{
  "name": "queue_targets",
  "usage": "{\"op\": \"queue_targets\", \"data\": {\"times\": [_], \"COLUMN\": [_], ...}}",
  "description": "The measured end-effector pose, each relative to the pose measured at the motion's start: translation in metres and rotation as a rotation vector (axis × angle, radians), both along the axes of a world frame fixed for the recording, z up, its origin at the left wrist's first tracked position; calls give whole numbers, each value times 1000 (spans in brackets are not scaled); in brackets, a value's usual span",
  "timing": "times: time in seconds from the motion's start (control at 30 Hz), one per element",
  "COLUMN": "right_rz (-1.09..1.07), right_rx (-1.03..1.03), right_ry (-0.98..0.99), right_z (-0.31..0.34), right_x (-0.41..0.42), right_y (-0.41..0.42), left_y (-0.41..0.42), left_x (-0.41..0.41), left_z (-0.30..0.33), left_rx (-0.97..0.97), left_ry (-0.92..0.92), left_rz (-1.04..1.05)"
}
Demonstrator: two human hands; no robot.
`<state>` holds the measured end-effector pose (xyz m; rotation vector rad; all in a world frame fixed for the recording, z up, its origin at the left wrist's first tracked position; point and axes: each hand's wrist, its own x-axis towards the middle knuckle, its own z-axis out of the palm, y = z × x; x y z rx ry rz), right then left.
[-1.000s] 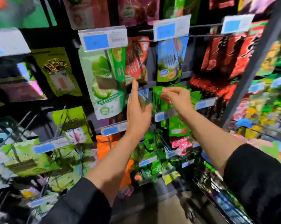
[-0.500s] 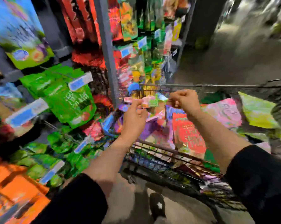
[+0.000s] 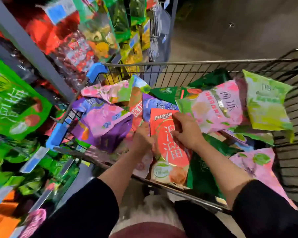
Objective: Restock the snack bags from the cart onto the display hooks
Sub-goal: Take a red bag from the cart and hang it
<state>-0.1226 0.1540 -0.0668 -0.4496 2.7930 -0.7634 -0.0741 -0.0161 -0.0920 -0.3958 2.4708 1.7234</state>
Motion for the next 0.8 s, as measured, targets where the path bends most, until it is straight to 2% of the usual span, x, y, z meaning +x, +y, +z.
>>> {"op": "queue_targets", "data": {"times": [0.07, 0.17, 0.27, 0.37, 0.43, 0.53, 0.63, 0.7, 0.73, 0.8], "right_rz": [-26, -71, -94, -142, -155, -187, -350, -464, -492, -467], "right_rx": [-35, -82, -103, -153, -178, -189, -64, 132, 250, 390], "right_ry": [37, 31, 53, 70, 100, 221, 504, 602, 518, 225], "right_z": [-7, -11, -10, -10, -10, -2, 9, 15, 18, 20], "right_x": [2, 2, 1, 5, 8, 8, 1, -6, -10, -16], "right_y": [2, 2, 2, 2, 2, 4, 13, 25, 30, 37], "left_y": [5, 6, 8, 17, 24, 28, 22, 18, 15, 8], "left_x": [-3, -12, -17, -17, -19, -24, -29, -34, -38, -47], "left_z": [-12, -22, -6, 1, 12, 24, 33, 38, 43, 56], "left_rx": [-91, -119, 71, 334, 390, 422, 471, 492, 505, 532], "left_ry": [99, 90, 120, -9, -58, 9, 53, 83, 106, 139], "left_rz": [40, 81, 133, 151, 134, 112, 125, 151, 175, 229]}}
